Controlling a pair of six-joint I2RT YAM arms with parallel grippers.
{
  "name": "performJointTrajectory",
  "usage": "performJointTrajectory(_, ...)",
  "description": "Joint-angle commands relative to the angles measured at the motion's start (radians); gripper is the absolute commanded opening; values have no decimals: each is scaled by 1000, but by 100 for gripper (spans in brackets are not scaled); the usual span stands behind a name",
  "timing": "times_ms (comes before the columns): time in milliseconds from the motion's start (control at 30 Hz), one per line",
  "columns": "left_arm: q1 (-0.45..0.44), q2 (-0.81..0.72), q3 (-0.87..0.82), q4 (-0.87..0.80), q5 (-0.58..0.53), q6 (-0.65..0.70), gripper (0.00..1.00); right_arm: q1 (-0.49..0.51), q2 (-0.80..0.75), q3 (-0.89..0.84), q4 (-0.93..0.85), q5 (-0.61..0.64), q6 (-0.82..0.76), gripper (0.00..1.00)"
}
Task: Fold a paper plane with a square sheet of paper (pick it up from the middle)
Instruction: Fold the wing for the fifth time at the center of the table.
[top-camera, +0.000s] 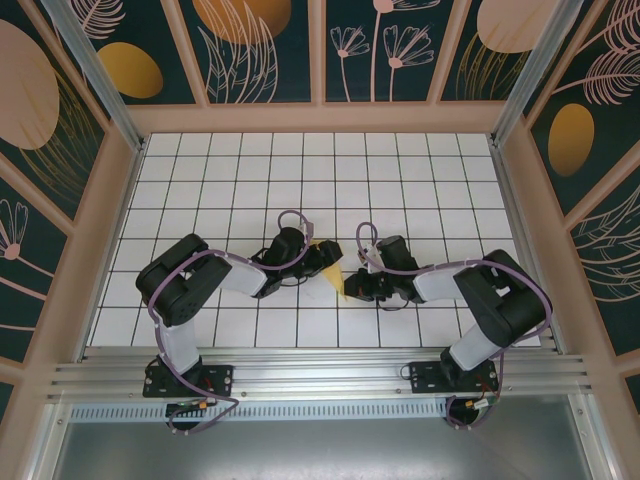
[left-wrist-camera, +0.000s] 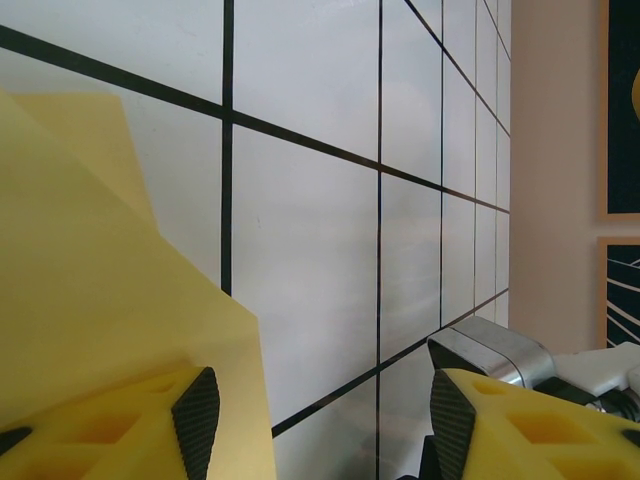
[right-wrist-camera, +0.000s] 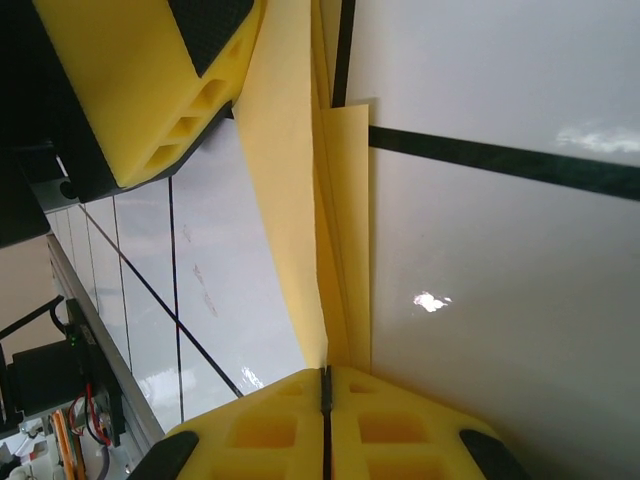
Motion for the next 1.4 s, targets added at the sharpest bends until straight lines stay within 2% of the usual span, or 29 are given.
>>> performJointTrajectory(0, 5, 32, -12, -121, -18, 17, 61, -10, 10, -24, -198, 113, -41, 9)
performJointTrajectory(300, 4, 41, -9, -133, -18, 19, 60, -10, -27, -45, -213, 126, -16, 14)
performJointTrajectory(433, 5, 47, -5, -132, -13, 16, 60, -9, -25, -37, -233, 127, -18, 12)
performJointTrajectory(767, 5, 48, -10, -131, -16, 14, 59, 3, 31, 16, -370, 265, -42, 8)
performJointTrajectory(900, 5, 48, -10, -135, -17, 14, 59, 13, -29, 41, -406, 308, -39, 13)
performJointTrajectory(1133, 5, 54, -6, -137, -14, 17, 59, 10, -226, 72, -349, 259, -9, 21)
performJointTrajectory(1233, 5, 56, -4, -137, -11, 17, 59, 10, -245, 72, -249, 170, 14, 17)
performJointTrajectory(1367, 5, 59, -2, -140, -10, 17, 60, 15, -195, 70, -79, 17, 67, 11)
